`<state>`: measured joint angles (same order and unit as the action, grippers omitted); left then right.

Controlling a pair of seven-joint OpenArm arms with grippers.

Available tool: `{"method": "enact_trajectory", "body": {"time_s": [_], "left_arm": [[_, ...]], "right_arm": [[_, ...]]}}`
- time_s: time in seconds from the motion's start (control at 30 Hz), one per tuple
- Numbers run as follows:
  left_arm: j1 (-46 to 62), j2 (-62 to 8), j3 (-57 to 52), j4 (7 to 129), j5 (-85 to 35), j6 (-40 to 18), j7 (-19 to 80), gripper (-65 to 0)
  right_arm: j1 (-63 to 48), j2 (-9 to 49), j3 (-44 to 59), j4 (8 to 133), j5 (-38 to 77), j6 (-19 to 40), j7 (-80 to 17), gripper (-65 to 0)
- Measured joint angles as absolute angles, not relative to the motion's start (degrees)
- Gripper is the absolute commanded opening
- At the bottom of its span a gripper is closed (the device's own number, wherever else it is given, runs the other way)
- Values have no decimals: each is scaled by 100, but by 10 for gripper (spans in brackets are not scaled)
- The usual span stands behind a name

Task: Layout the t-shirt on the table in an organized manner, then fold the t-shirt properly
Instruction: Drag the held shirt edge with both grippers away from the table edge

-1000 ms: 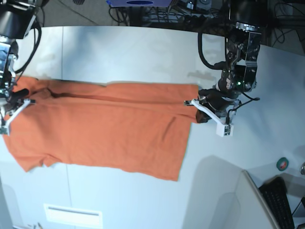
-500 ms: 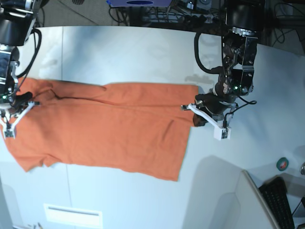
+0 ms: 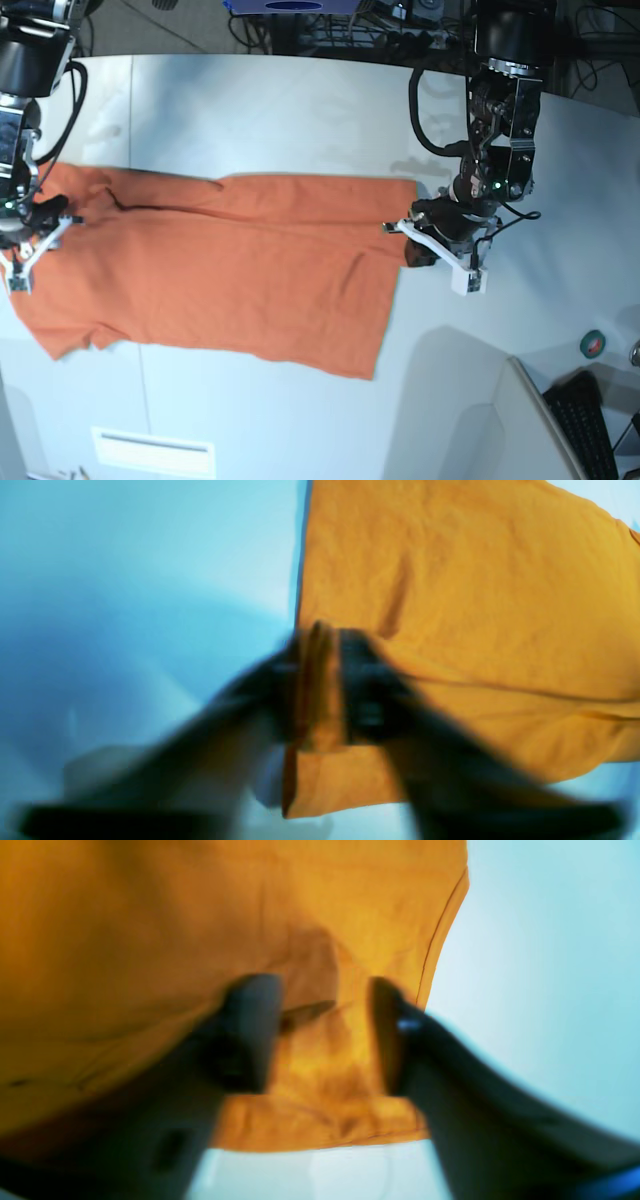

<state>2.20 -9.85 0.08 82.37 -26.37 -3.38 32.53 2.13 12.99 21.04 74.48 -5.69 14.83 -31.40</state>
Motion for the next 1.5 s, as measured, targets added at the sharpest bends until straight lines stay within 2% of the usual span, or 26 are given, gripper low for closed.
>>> {"method": "enact_trajectory", "body": {"time_s": [0.07,0.13,0.2,0.27,0.33,0.4,0.47,0.5,0.53,0.57,0.7,1.17,1.5], "left_arm": [[204,-987,3,8237,-2679,-336,3256,-225],[191,-985,3,8307,-2683,-311,3258,-115],[268,-945,-10,8602,-2681,-303,3253,-58],[419,-775,-139,8941,-2692,-316,3186,-59],[648,-526,-318,9135,-2705,-349,3175,-100],[832,-357,-412,9126,-2635,-342,3253,-207],[860,-357,-390,8952,-2637,-368,3258,-403],[827,-375,-364,8847,-2639,-351,3234,-502],[768,-401,-329,8744,-2633,-344,3232,-611],[687,-421,-272,8639,-2611,-340,3240,-650],[331,-392,-23,8108,-2644,-370,3155,-650],[167,-528,482,6504,-2685,-416,1806,-650],[707,-856,416,6855,-2213,-495,1586,-650]], "right_arm": [[102,1253,2211,7684,-539,1481,-2985,-273],[43,1125,2512,7898,-554,1481,-2976,-273],[30,928,2921,8171,-565,1479,-3000,-275],[32,775,3288,8418,-548,1479,-2971,-276],[12,644,3610,8578,-561,1476,-2936,-312],[-99,631,3697,8584,-589,1472,-2954,-423],[-193,650,3697,8370,-558,1479,-2934,-596],[-196,659,3697,8213,-596,1481,-2969,-650],[-191,679,3697,8047,-574,1485,-2963,-650],[-172,705,3695,7883,-556,1490,-2906,-650],[-47,786,3691,7384,-556,1481,-2377,-650],[263,1153,3336,5798,-578,1439,-2305,-650],[-202,1122,3326,5964,-493,1441,-2016,-650]]}}
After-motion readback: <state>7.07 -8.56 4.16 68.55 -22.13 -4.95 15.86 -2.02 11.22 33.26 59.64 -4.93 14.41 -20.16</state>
